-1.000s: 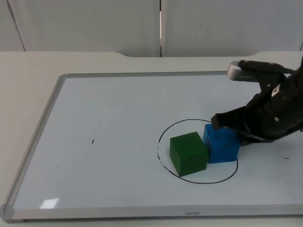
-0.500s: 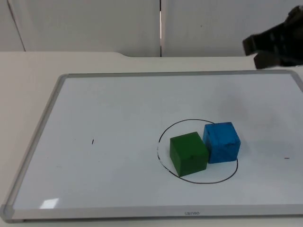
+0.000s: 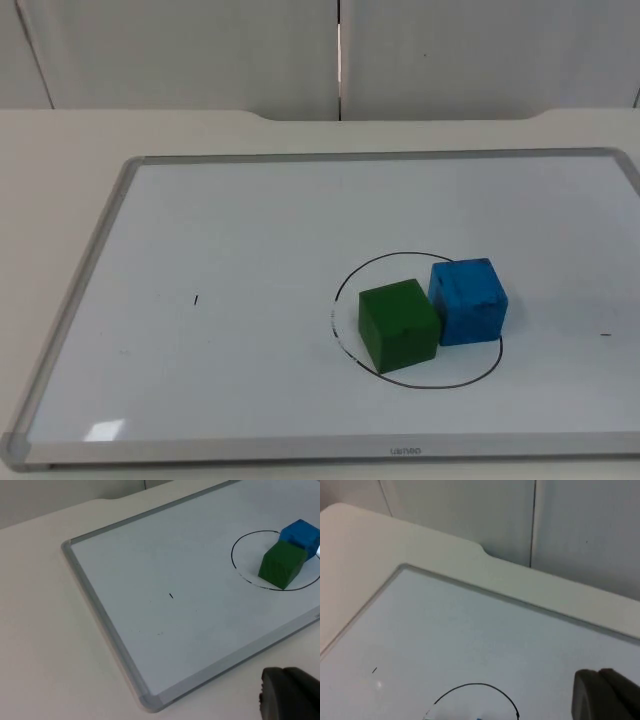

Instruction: Push the two cubes into the marked area.

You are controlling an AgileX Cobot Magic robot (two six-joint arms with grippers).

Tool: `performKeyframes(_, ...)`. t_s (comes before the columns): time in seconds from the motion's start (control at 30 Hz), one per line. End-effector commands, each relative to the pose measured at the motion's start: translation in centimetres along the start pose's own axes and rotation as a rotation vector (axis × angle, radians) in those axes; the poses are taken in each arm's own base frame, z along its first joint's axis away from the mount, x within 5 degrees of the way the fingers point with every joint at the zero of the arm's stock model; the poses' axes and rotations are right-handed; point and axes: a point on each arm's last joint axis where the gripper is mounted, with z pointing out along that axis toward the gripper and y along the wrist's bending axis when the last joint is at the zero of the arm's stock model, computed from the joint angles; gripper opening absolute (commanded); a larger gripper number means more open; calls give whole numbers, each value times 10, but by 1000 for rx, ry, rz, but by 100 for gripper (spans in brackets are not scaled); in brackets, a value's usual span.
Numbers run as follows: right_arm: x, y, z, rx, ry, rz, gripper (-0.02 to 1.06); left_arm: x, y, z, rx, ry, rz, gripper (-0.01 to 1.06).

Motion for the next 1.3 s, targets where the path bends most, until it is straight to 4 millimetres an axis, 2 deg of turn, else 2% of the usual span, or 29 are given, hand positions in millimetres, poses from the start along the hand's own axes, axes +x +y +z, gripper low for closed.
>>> performKeyframes(0.0, -2, 0, -15, 2, -13, -30, 0, 0, 0, 0, -8, -9, -6, 0)
performKeyframes(0.07, -1, 2, -29, 0, -25, -49, 0, 0, 0, 0, -8, -9, -6, 0)
performKeyframes(0.1, -1, 2, -29, 0, -25, -49, 0, 0, 0, 0, -8, -9, -6, 0)
performKeyframes(0.2, 8, 2, -52, 11, -36, -121, 0, 0, 0, 0, -8, -9, -6, 0)
performKeyframes(0.27, 13, 3, -57, 14, -42, -124, 0, 0, 0, 0, -8, -9, -6, 0)
performKeyframes(0.43, 46, 3, -81, 26, -71, -141, 0, 0, 0, 0, -8, -9, -6, 0)
performKeyframes(0.47, 46, 3, -81, 26, -71, -141, 0, 0, 0, 0, -8, -9, -6, 0)
performKeyframes(0.6, 74, 5, -101, 28, -110, -136, 0, 0, 0, 0, -8, -9, -6, 0)
performKeyframes(0.67, 82, 5, -106, 27, -112, -126, 0, 0, 0, 0, -8, -9, -6, 0)
performKeyframes(0.9, 121, 8, -131, 9, -34, -80, 0, 0, 5, 0, -57, -11, 20, 0)
performKeyframes(1.17, 148, 11, -160, 4, -52, -92, 0, 0, 3, 0, -40, -12, 11, 0)
performKeyframes(1.27, 158, 11, -162, 4, -46, -78, 0, 0, 2, 0, -27, -10, 4, 0)
